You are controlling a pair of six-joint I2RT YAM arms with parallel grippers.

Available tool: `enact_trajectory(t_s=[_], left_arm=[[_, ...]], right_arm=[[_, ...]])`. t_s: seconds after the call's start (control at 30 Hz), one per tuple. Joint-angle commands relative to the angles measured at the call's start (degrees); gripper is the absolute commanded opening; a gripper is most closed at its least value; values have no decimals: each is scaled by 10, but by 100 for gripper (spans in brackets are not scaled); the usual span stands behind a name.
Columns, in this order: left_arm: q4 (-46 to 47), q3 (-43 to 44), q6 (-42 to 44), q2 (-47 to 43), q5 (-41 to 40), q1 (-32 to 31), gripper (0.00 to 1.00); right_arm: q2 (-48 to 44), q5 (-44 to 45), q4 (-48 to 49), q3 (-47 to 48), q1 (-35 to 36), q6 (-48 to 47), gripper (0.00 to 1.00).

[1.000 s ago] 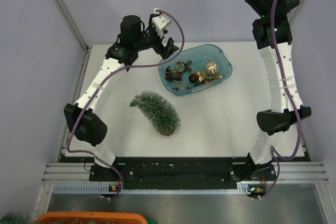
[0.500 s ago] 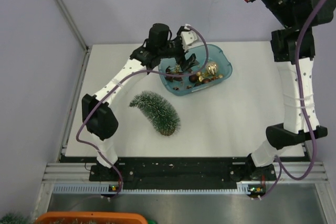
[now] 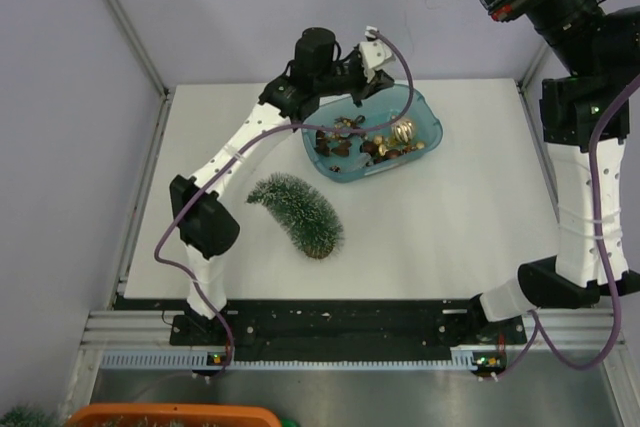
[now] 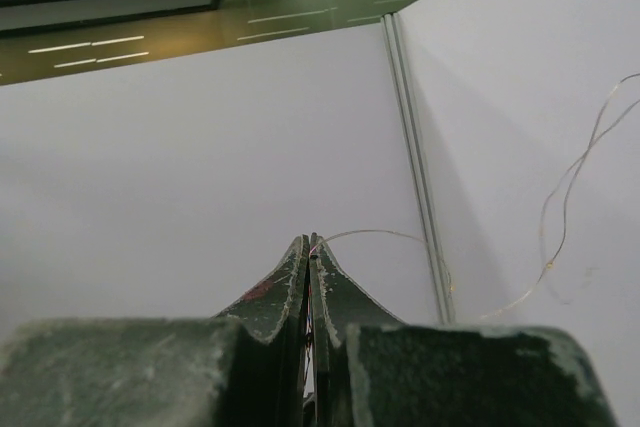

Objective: Decorate the small christmas tree

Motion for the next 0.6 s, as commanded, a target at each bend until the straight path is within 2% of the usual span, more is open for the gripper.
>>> enact_trajectory(t_s=[0.0, 0.17, 0.3, 0.57], left_arm=[[30, 41, -20, -18, 2, -4, 0], [86, 49, -10, -56, -51, 5, 0], [70, 77, 10, -83, -63, 17, 0], [110, -7, 62, -198, -111, 36, 0]], right_arm=[[-22, 13, 4, -13, -9, -19, 0], [-62, 54, -11, -53, -9, -60, 0], [-85, 77, -29, -77, -8, -81, 0], [-118, 130, -72, -119, -9, -125, 0]])
